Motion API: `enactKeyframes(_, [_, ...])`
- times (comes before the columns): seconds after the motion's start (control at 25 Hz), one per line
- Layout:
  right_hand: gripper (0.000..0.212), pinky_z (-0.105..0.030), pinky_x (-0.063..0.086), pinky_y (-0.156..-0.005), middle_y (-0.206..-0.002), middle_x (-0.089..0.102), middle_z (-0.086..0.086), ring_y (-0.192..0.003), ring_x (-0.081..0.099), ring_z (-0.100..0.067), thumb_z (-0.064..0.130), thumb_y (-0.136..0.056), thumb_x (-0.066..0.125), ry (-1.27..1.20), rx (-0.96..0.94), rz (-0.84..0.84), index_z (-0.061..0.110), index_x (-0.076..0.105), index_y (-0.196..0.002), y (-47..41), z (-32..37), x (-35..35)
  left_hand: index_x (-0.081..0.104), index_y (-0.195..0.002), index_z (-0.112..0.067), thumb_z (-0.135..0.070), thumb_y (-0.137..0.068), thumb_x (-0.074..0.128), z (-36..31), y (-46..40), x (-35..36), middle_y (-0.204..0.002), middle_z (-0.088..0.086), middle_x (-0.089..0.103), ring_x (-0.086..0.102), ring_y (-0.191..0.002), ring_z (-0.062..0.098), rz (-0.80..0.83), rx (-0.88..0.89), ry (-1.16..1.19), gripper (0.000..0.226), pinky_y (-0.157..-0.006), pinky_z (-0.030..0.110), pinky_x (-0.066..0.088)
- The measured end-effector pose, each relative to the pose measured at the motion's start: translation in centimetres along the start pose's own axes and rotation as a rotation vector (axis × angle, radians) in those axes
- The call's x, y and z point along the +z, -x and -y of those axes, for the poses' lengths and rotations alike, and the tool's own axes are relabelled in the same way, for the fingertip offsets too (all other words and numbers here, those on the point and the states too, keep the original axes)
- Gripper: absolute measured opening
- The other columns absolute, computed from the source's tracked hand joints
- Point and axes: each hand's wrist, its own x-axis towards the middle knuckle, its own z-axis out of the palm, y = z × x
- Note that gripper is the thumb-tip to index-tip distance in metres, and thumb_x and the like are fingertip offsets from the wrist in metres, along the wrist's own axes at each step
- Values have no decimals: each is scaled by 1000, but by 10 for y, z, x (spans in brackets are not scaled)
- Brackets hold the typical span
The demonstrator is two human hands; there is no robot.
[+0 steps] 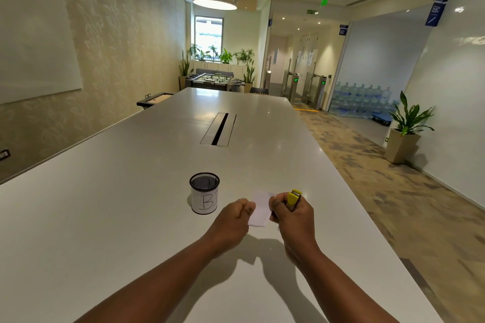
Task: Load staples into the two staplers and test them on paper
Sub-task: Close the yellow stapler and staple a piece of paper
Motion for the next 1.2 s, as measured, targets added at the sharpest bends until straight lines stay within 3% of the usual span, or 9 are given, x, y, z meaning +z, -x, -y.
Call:
enactKeyframes(0.16, [12,-32,55,-63,-65,63,-1,-58,60,-13,4,-91,69,-37,35,-27,1,61,-82,-2,-3,1,57,-73,-15,-45,-104,50,-3,3,0,-54,-10,53,47,-52,11,-93,12,80,44,-56,28,39])
enactKeyframes(0.28, [12,-34,52,-61,-64,60,-3,-56,57,-15,3,-90,69,-64,54,-39,-3,59,-86,-5,-7,-4,58,-73,-17,-29,-101,61,-5,4,-5,-60,-9,59,58,-57,10,22,10,216,31,-60,28,51])
enactKeyframes(0.36, [14,-35,51,-62,-65,60,-3,-57,59,-15,4,-90,70,-104,102,-52,-6,59,-90,-6,-10,-7,57,-75,-16,-20,-100,62,-5,2,-8,-66,-9,65,63,-60,8,49,26,122,26,-65,25,52])
enactKeyframes(0.6, [8,-27,54,-59,-72,66,-11,-64,65,-17,2,-91,69,-211,196,33,4,61,-90,-2,-10,-10,55,-70,-16,-46,-103,51,-2,-5,-12,-55,-5,59,57,-48,7,-189,-20,60,44,-55,24,43])
enactKeyframes(0.76, [14,-31,53,-60,-73,68,-9,-66,67,-18,0,-90,70,-183,205,58,8,59,-89,-1,-9,-10,62,-90,-11,-47,-94,66,-4,-10,-16,-79,3,72,70,-71,16,-110,-146,496,37,-63,27,56])
enactKeyframes(0.88, [12,-30,54,-62,-75,69,-10,-68,68,-18,3,-89,71,-186,217,76,8,60,-89,0,-10,-9,63,-112,-11,-25,-89,78,-3,-10,-13,-103,8,77,75,-89,21,-7,-218,636,32,-76,31,59])
enactKeyframes(1.04, [17,-30,54,-60,-83,73,-11,-67,67,-18,17,-91,73,-136,221,135,7,59,-93,4,-4,-7,67,-105,-10,-13,-95,70,-10,-12,-11,-97,8,75,72,-74,12,-137,-240,688,11,-63,24,57])
enactKeyframes(1.2, [48,-27,36,-45,-76,62,-7,-49,46,-15,50,-90,68,-29,261,246,6,53,-104,13,-1,-5,66,-107,-7,-13,-98,66,-16,-14,-15,-83,0,78,75,-70,12,-203,-212,728,10,-57,22,58])
